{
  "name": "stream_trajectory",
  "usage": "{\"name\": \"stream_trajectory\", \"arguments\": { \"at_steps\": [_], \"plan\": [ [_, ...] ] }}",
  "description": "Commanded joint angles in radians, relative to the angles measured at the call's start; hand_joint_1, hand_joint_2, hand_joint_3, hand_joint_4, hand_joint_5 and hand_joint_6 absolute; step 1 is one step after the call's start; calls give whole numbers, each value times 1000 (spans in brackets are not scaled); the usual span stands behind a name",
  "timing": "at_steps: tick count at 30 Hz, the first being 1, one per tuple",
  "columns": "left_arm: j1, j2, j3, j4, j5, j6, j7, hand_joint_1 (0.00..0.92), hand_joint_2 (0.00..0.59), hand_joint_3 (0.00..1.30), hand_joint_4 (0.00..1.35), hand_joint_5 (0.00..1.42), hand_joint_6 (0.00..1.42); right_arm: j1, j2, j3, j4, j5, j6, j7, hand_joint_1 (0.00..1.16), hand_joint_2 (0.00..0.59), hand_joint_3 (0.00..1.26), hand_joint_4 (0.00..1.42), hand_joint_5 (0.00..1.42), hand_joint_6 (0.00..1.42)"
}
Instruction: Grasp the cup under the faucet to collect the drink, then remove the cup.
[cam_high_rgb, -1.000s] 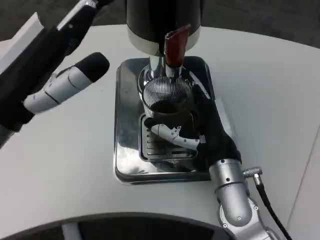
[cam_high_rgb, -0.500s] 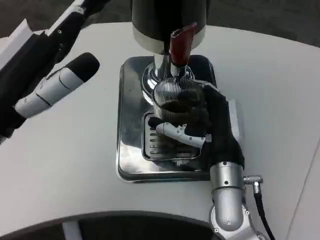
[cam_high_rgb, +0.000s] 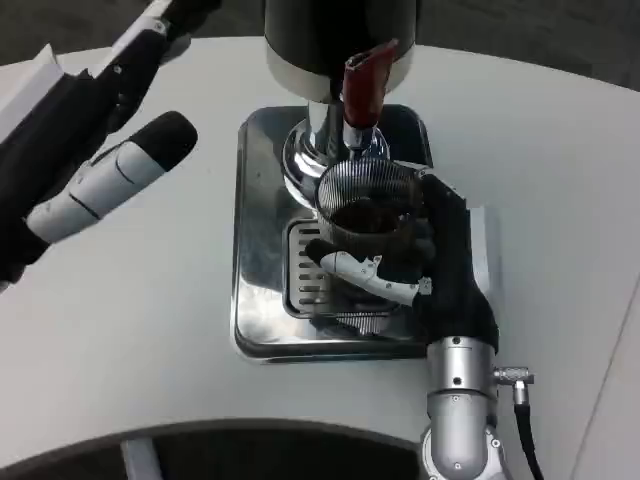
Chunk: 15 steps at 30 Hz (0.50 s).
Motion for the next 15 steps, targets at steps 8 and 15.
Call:
{"name": "stream_trajectory", "arguments": {
  "at_steps": [8,15],
  "plan": [
    [115,30,31,-44,25,10,-5,0,148,0,0,0,0,106,6,43,-183,-34,35,48,1162,108,710,868,934,1360],
    [232,43,37,-55,39,12,-4,0,151,0,0,0,0,185,4,60,-280,-52,66,75,1162,113,711,878,934,1366]
  ]
}}
